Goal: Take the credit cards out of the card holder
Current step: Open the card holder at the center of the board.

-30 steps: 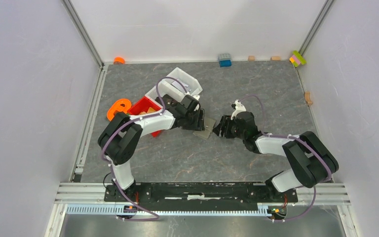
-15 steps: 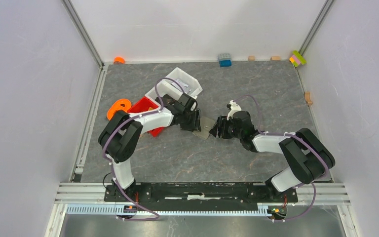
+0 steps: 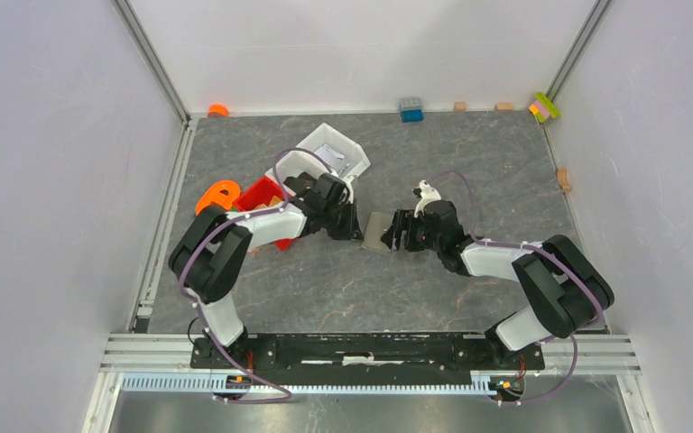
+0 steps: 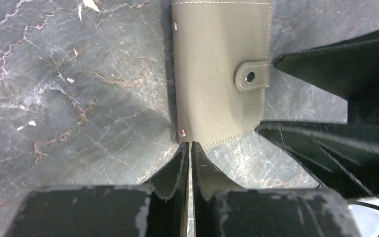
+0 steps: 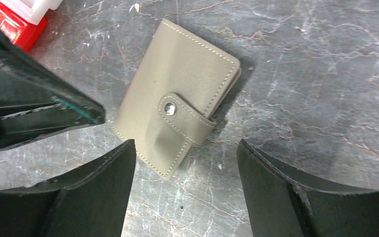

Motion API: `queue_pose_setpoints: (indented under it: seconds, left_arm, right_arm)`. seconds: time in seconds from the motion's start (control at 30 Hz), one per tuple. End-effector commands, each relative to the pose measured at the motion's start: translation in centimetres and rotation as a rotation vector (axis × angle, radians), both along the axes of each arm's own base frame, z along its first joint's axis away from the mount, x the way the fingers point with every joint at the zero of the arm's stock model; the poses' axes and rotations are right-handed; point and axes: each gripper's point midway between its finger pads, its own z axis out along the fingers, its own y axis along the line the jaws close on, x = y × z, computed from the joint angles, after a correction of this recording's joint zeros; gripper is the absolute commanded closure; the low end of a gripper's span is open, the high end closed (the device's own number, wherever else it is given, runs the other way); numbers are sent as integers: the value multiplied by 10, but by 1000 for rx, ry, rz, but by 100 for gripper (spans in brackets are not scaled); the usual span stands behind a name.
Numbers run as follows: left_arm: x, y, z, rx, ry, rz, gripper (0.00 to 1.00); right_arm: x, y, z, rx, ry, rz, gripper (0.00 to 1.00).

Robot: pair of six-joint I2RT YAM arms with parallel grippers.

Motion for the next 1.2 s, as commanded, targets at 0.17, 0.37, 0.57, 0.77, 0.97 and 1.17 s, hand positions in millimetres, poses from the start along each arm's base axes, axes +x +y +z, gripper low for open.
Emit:
queue_pose_setpoints:
  seconds: [0.17, 0.37, 0.57, 0.77, 0.97, 1.17]
  left_arm:
    - [2, -23, 45, -145, -118, -36, 88]
    - [10, -9, 25, -22, -89, 28, 48]
    - [11, -17, -6, 16, 4, 0, 42]
    - [12, -19, -11, -11, 18, 3, 46]
    - [8, -31, -9, -117, 66, -31, 62]
    - [12, -27, 18, -182, -23, -19, 78]
  right_arm:
    - [16, -9, 9, -112, -42, -60, 21]
    - [20, -9, 5, -148, -42, -69, 28]
    - [19, -7, 2, -140, -37, -62, 43]
    - [17, 2, -8, -133, 2, -18, 85]
    - [16, 5, -12, -132, 18, -6, 88]
    - [17, 6, -8, -134, 11, 4, 82]
